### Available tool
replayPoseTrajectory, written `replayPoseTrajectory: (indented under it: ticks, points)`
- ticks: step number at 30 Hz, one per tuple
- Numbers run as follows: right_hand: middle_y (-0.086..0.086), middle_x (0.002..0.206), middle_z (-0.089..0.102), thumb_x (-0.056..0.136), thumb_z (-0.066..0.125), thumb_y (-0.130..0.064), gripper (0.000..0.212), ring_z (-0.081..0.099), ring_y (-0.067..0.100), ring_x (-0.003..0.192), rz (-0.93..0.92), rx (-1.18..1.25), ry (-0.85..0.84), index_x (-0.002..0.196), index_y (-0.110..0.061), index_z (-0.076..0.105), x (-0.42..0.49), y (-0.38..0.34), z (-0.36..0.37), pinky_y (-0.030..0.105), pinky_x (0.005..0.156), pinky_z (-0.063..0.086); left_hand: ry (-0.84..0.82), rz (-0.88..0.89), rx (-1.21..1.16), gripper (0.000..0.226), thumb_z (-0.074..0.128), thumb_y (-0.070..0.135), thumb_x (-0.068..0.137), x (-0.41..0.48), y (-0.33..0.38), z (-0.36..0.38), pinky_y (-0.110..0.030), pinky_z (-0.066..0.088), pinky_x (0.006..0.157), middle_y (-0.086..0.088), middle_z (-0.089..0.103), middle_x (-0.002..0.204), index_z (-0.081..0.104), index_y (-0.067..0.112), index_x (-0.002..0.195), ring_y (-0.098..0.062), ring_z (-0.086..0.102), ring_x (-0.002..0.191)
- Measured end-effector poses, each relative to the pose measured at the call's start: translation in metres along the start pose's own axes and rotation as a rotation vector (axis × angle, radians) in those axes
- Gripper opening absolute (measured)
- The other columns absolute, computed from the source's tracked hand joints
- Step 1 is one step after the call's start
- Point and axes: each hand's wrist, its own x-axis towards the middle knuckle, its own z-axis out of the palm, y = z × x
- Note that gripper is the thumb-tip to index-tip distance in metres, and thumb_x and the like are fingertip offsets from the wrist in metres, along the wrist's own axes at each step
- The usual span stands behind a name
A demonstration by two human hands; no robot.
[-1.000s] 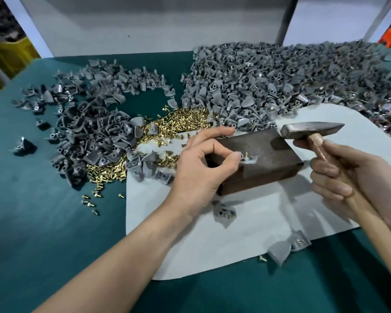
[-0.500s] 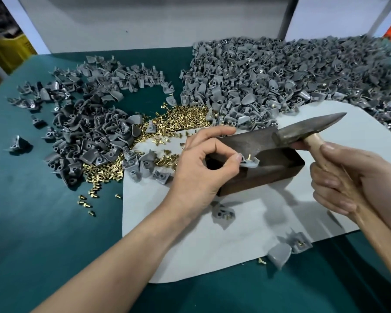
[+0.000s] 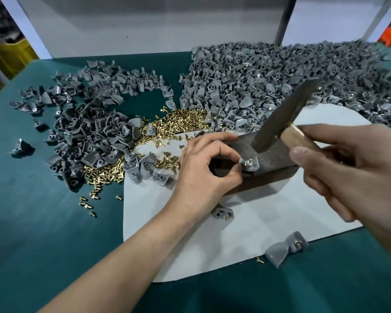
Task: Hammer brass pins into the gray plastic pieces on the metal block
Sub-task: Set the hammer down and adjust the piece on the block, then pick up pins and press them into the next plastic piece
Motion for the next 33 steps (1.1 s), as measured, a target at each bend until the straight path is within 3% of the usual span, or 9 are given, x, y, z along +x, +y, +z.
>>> replayPoseTrajectory:
  ticks: [3,7,12,16,20,23,26,29,33]
  points:
    - [0.006,0.055,0.051,0.088,0.047,-0.044,0.035,0.041,0.012,0.036,-0.016,-0.291,-0.059,0.089,-0.012,0.060,0.002,-0.015,0.007,0.019,0.034,0.028,0.004,-0.001,-0.014,0.013,0.068,0.028,0.069,0.000,-0.001,0.000,-0.047,0.031,0.107,0.026,0.059,0.114,0.059,0.037,0.071,-0.006,0.043,0.123]
    - [0.005,0.049,0.046,0.086,0.047,-0.034,0.024,0.040,0.011,0.036,0.034,-0.352,-0.149,0.084,-0.014,0.060,0.006,-0.018,0.005,0.027,0.040,0.033,0.018,0.012,-0.011,0.013,0.068,0.025,0.069,-0.002,-0.005,-0.001,-0.047,0.034,0.106,0.025,0.059,0.114,0.060,0.036,0.071,-0.008,0.046,0.122]
    - [0.007,0.050,0.054,0.094,0.053,-0.026,0.018,0.036,0.016,0.029,0.234,0.217,0.019,0.093,-0.011,0.063,0.014,0.010,-0.016,0.016,0.034,0.029,0.022,-0.029,-0.077,0.004,0.065,0.024,0.076,-0.005,-0.003,-0.001,-0.046,0.046,0.098,0.027,0.056,0.115,0.063,0.027,0.078,-0.001,0.047,0.119]
    - [0.014,0.063,0.068,0.091,0.060,-0.014,0.020,0.044,0.017,0.034,0.387,0.275,0.192,0.105,-0.014,0.046,0.024,0.064,-0.022,0.023,0.037,0.036,0.030,-0.050,-0.125,0.014,0.061,0.012,0.082,-0.010,0.004,0.001,-0.040,0.047,0.094,0.021,0.060,0.113,0.057,0.025,0.081,0.006,0.048,0.116]
    - [0.000,0.083,0.069,0.084,0.066,-0.013,0.024,0.064,0.020,0.059,0.381,-0.058,0.373,0.107,-0.014,0.061,0.023,0.100,-0.014,0.025,0.057,0.044,0.078,-0.035,-0.044,0.015,0.056,0.012,0.082,-0.012,0.016,-0.003,-0.027,0.046,0.080,0.016,0.065,0.097,0.053,0.027,0.080,0.008,0.055,0.095]
    - [0.002,0.096,0.058,0.080,0.070,-0.016,0.028,0.050,0.015,0.080,0.257,-0.302,0.429,0.107,-0.011,0.064,0.021,0.107,-0.009,0.020,0.074,0.034,0.089,-0.062,0.037,0.017,0.059,0.011,0.086,0.002,0.030,-0.003,-0.010,0.044,0.068,0.014,0.067,0.085,0.055,0.025,0.078,0.002,0.059,0.080]
    - [0.002,0.099,0.042,0.079,0.072,-0.015,0.033,0.040,0.013,0.082,0.219,-0.344,0.419,0.109,-0.007,0.063,0.022,0.108,-0.008,0.012,0.072,0.025,0.085,-0.152,-0.022,0.010,0.059,0.012,0.090,0.039,0.053,0.009,-0.007,0.043,0.061,0.014,0.070,0.075,0.058,0.020,0.084,0.003,0.064,0.071]
    - [0.002,0.097,0.043,0.081,0.071,-0.017,0.029,0.041,0.014,0.082,0.202,-0.323,0.414,0.107,-0.008,0.063,0.021,0.109,-0.010,0.014,0.070,0.025,0.084,-0.091,-0.083,0.011,0.058,0.020,0.095,0.099,0.071,0.015,-0.009,0.049,0.078,0.010,0.074,0.091,0.061,0.017,0.106,0.002,0.067,0.086]
    - [0.003,0.097,0.047,0.082,0.071,-0.017,0.026,0.046,0.017,0.082,0.177,-0.289,0.427,0.104,-0.006,0.064,0.016,0.112,-0.011,0.014,0.072,0.028,0.045,0.001,0.608,0.044,0.051,0.024,0.099,0.165,0.047,-0.023,-0.043,0.041,0.107,-0.005,0.055,0.136,0.043,0.018,0.142,-0.022,0.055,0.119]
